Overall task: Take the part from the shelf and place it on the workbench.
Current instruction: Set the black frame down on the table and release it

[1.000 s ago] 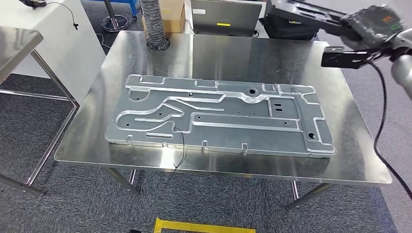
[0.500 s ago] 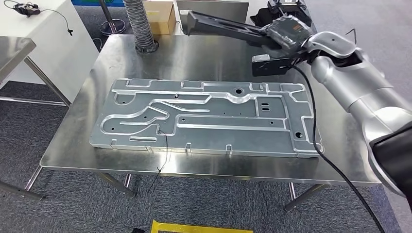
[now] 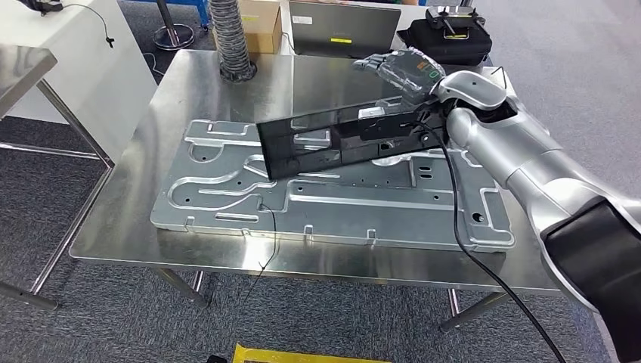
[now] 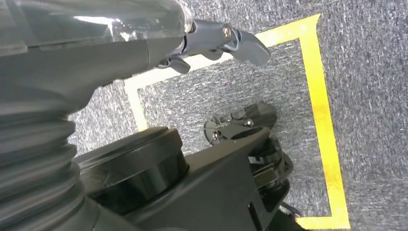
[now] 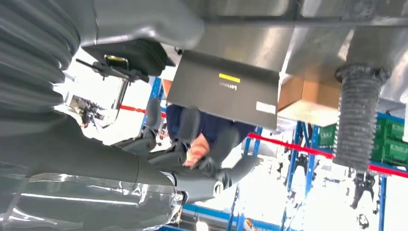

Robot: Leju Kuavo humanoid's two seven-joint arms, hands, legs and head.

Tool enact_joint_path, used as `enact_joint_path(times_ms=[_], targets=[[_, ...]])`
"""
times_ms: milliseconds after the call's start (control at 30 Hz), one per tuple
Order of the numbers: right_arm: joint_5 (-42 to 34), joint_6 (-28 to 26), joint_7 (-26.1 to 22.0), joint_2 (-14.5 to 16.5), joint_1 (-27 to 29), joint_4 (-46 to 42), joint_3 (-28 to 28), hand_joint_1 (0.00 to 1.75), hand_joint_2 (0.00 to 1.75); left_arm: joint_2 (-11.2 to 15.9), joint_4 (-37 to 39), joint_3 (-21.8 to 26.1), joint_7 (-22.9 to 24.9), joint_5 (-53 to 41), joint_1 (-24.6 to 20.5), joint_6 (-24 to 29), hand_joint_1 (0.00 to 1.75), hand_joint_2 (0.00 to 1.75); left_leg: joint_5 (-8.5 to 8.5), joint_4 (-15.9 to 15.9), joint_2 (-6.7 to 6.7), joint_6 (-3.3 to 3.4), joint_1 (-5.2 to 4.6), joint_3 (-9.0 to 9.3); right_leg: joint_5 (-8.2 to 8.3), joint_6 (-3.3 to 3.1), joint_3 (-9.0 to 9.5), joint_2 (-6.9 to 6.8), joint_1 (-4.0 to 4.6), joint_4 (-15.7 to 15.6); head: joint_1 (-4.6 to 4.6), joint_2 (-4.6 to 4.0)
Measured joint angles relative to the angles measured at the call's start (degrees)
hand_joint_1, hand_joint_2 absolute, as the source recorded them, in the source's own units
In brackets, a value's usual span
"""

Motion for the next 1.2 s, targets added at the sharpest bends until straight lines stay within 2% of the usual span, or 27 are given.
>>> enact_joint_path(times_ms=[33,67,133,167,200,233,267,333,400,467,500,533,567,600,633,700,733,833,867,900,933,1000,1033,1067,1100,1167,1200], targets=[[-0.1,0.0,0.0,0.0,0.2,0.0,0.0,0.0,1.75,0.0,0.0,0.0,0.0,0.1,0.0,-0.1,0.0,0.0,-0.07,0.1,0.0,0.03,-0.01,0.03,0.33,0.1,-0.68,-0.02,-0.02,1.0,0.0,0.0],[-0.2,0.0,0.0,0.0,0.3,0.0,0.0,0.0,1.75,0.0,0.0,0.0,0.0,0.3,0.0,-0.3,0.0,0.0,-0.16,0.2,-0.01,0.02,-0.01,0.08,1.75,0.13,-0.19,-0.08,-0.03,-0.3,0.0,-0.01],[-0.4,0.1,0.0,0.0,0.3,-0.2,-0.2,0.0,1.75,-0.1,0.0,0.0,0.0,0.5,0.0,-0.8,0.0,0.0,-0.46,0.5,-0.03,-0.15,-0.04,0.23,5.84,-0.06,3.36,-0.25,-0.01,-7.8,0.0,-0.01],[-0.5,0.2,0.0,0.0,0.2,-0.3,-0.3,0.0,1.75,-0.1,0.0,0.0,0.0,0.6,0.0,-1.0,0.0,0.0,-0.6,0.7,-0.05,-0.3,-0.14,0.23,7.19,-0.3,5.08,-0.33,0.12,-11.5,0.0,-0.01],[-0.7,0.4,0.0,0.1,0.1,-0.4,-0.4,0.0,1.75,-0.1,0.0,0.0,0.0,0.7,0.0,-1.1,0.0,0.0,-0.67,0.8,-0.06,-0.49,-0.24,0.2,7.88,-0.58,6.19,-0.35,0.26,-13.9,0.0,-0.01],[-0.8,0.7,0.0,0.1,0.0,-0.6,-0.4,0.0,1.75,-0.1,0.0,0.0,0.0,0.8,0.0,-1.2,0.0,0.0,-0.7,0.8,-0.06,-0.7,-0.32,0.16,7.9,-0.88,6.61,-0.34,0.42,-14.9,0.0,0.0],[-1.0,1.1,0.0,0.1,0.0,-0.7,-0.6,0.0,1.75,-0.1,0.0,0.0,0.0,0.9,0.0,-1.3,0.0,0.0,-0.67,0.7,-0.05,-0.92,-0.38,0.15,7.93,-1.17,6.64,-0.3,0.55,-15.0,0.0,0.0],[-1.6,2.2,-0.1,0.1,-0.2,-1.1,-1.0,0.0,1.75,-0.1,0.0,0.0,0.0,1.1,0.0,-1.3,0.0,0.0,-1.07,1.0,0.01,-1.49,-0.42,0.05,8.17,-1.81,6.81,-0.3,0.25,-15.4,0.0,0.0],[-2.4,3.3,-0.2,0.1,-0.7,-1.6,-1.5,0.0,1.75,-0.1,0.0,0.0,-0.1,1.2,0.0,-1.4,0.0,0.0,-3.5,4.6,0.06,-2.1,-0.36,-1.37,8.41,-2.41,7.07,-0.42,-0.11,-15.8,0.0,-0.01],[-3.1,4.1,-0.2,0.1,-1.2,-2.0,-1.8,0.0,0.87,-0.1,0.0,0.0,-0.2,1.2,0.0,-1.4,0.0,0.0,-7.28,12.1,0.08,-2.54,-0.04,-4.58,8.4,-2.66,7.12,-0.47,-0.1,-15.8,0.0,-0.01],[-3.4,4.5,-0.2,0.1,-1.3,-2.2,-1.9,0.0,0.44,-0.1,0.0,0.0,-0.2,1.2,0.0,-1.4,0.0,0.0,-8.53,15.6,0.09,-2.69,0.13,-6.15,8.39,-2.7,7.13,-0.45,-0.1,-15.8,0.0,-0.01],[-3.8,4.8,-0.2,0.1,-1.3,-2.3,-1.9,0.0,0.0,-0.1,0.0,0.0,-0.2,1.3,0.1,-1.4,0.0,0.0,-8.77,17.4,0.09,-2.8,0.27,-6.99,8.37,-2.7,7.15,-0.42,-0.1,-15.8,0.0,-0.01],[-4.4,5.1,-0.2,0.1,-1.4,-2.6,-2.1,0.0,0.0,-0.1,0.0,0.0,-0.2,1.4,0.0,-1.4,0.0,0.0,-7.97,17.1,0.1,-2.85,0.4,-6.83,8.34,-2.66,7.18,-0.36,-0.12,-15.7,0.0,-0.01],[-5.1,5.5,-0.2,0.1,-1.5,-2.9,-2.4,0.0,0.0,-0.1,0.0,0.0,-0.3,1.5,0.0,-1.4,0.0,0.0,-6.24,14.5,0.1,-2.85,0.53,-5.61,8.27,-2.55,7.22,-0.29,-0.16,-15.6,0.0,0.0],[-6.1,6.0,-0.2,-0.1,-1.6,-3.4,-2.7,0.0,0.0,-0.1,0.0,0.0,-0.3,1.6,0.0,-1.3,0.0,0.0,-4.1,10.5,0.11,-2.83,0.63,-3.69,8.14,-2.35,7.26,-0.24,-0.23,-15.5,0.0,0.01],[-8.1,7.0,-0.2,-0.7,-1.8,-4.9,-3.6,0.0,0.0,-0.1,0.0,0.0,-0.3,1.7,0.0,-1.2,0.0,0.0,-1.65,3.6,0.07,-2.6,0.56,-0.3,7.86,-1.72,7.11,-0.17,-0.15,-15.1,-0.01,0.0],[-8.8,7.4,-0.2,-1.2,-1.8,-5.7,-4.0,0.0,0.0,-0.1,0.0,0.0,-0.3,1.8,0.1,-1.2,0.0,0.0,-1.38,1.9,0.03,-2.41,0.47,0.46,7.82,-1.38,7.01,-0.16,-0.08,-15.0,0.0,-0.01],[-9.9,8.0,0.1,-2.8,-1.7,-8.1,-4.4,0.0,0.0,-0.1,0.0,0.1,-0.3,2.1,0.2,-1.1,0.0,0.0,-1.41,1.1,-0.04,-1.43,0.29,0.64,7.79,-0.38,6.89,-0.18,-0.15,-15.1,0.01,-0.01],[-10.3,8.2,0.3,-3.6,-1.7,-9.3,-4.6,0.0,0.0,-0.1,0.0,0.1,-0.3,2.2,0.2,-1.1,0.0,0.0,-1.27,1.0,-0.04,-1.01,0.31,0.67,7.18,-0.12,6.65,-0.21,-0.24,-14.5,0.01,-0.01],[-10.9,8.8,0.8,-4.7,-1.8,-10.9,-4.9,0.0,0.0,-0.1,0.0,0.1,-0.4,2.3,0.2,-1.1,0.0,0.0,-1.13,0.8,-0.06,-0.62,0.35,0.69,5.89,0.05,5.96,-0.24,-0.29,-12.8,0.01,-0.01],[-11.7,9.8,1.5,-6.2,-2.0,-13.0,-5.1,0.0,0.0,-0.1,0.0,0.1,-0.5,2.5,0.2,-1.1,0.0,0.0,-1.06,0.6,-0.1,-0.33,0.35,0.7,4.0,0.14,4.69,-0.26,-0.32,-9.8,0.01,-0.01],[-13.6,12.6,3.5,-9.4,-2.7,-17.4,-5.5,0.0,0.0,-0.1,0.0,0.2,-0.7,2.9,0.5,-1.0,0.0,0.0,-1.1,0.6,-0.19,0.02,0.13,0.7,0.18,0.14,1.14,-0.25,-0.2,-1.8,0.01,0.0],[-14.5,14.0,4.5,-11.0,-3.2,-19.7,-5.6,0.0,0.0,-0.1,0.0,0.3,-0.8,3.1,0.7,-1.0,0.0,0.0,-1.16,0.7,-0.21,0.13,-0.01,0.73,-0.63,0.11,-0.2,-0.25,-0.13,1.0,0.01,0.0],[-15.4,15.1,5.4,-12.6,-3.8,-21.8,-5.7,0.0,0.0,-0.1,0.0,0.4,-0.8,3.3,0.8,-1.0,0.0,0.0,-1.22,0.7,-0.22,0.21,-0.14,0.8,-0.28,0.05,-0.59,-0.25,-0.06,1.8,0.01,-0.01],[-16.2,16.0,6.3,-14.1,-4.6,-23.9,-5.8,0.0,0.0,-0.1,0.0,0.4,-0.8,3.4,0.9,-1.0,0.0,0.0,-1.3,0.7,-0.22,0.25,-0.25,0.91,1.2,-0.06,0.11,-0.26,-0.01,0.3,0.01,-0.01],[-17.8,17.0,7.7,-17.1,-6.2,-27.9,-6.3,0.0,0.0,-0.1,0.0,0.5,-0.9,3.5,0.9,-1.0,0.0,0.0,-1.51,0.7,-0.21,0.24,-0.42,1.15,5.53,-0.46,3.73,-0.36,0.1,-7.5,0.0,-0.01],[-18.8,17.2,8.2,-18.8,-7.0,-29.9,-6.6,0.0,0.0,-0.1,0.0,0.5,-0.9,3.6,0.9,-1.0,0.0,0.0,-1.61,0.9,-0.24,0.15,-0.55,1.12,6.97,-0.67,5.45,-0.43,0.25,-11.4,0.0,0.0]])
